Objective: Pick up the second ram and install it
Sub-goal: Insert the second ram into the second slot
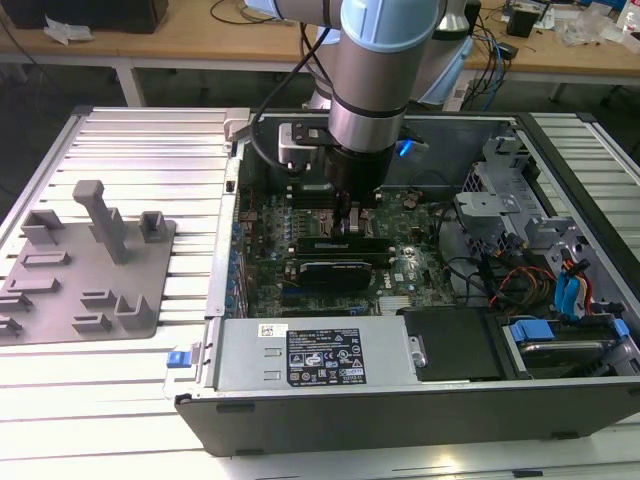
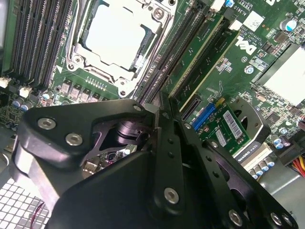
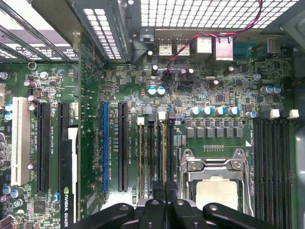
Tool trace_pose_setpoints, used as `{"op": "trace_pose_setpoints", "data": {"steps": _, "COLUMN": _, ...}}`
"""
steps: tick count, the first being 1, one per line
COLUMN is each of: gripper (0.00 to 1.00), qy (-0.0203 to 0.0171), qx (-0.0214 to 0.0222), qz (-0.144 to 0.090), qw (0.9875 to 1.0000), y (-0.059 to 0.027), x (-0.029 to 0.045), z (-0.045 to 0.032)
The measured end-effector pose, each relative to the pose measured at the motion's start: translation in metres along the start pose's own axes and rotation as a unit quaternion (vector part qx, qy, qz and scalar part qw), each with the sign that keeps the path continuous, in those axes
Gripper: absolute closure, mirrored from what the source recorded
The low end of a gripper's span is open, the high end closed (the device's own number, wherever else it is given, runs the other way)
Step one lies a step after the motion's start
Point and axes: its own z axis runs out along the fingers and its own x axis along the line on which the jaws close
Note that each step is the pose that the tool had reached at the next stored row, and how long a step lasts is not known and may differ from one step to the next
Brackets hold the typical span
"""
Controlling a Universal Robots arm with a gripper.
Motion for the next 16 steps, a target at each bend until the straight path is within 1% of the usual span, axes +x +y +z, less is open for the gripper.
{"op": "trace_pose_setpoints", "data": {"steps": 4, "gripper": 0.91, "qy": -0.0001, "qx": 0.0009, "qz": 0.0, "qw": 1.0, "y": 0.0, "x": 0.0, "z": 0.0002}}
{"op": "trace_pose_setpoints", "data": {"steps": 5, "gripper": 0.91, "qy": -0.0001, "qx": 0.0014, "qz": 0.0, "qw": 1.0, "y": 0.0001, "x": 0.0, "z": 0.0014}}
{"op": "trace_pose_setpoints", "data": {"steps": 16, "gripper": 0.91, "qy": -0.0001, "qx": 0.0025, "qz": 0.0, "qw": 1.0, "y": 0.0004, "x": 0.0, "z": 0.002}}
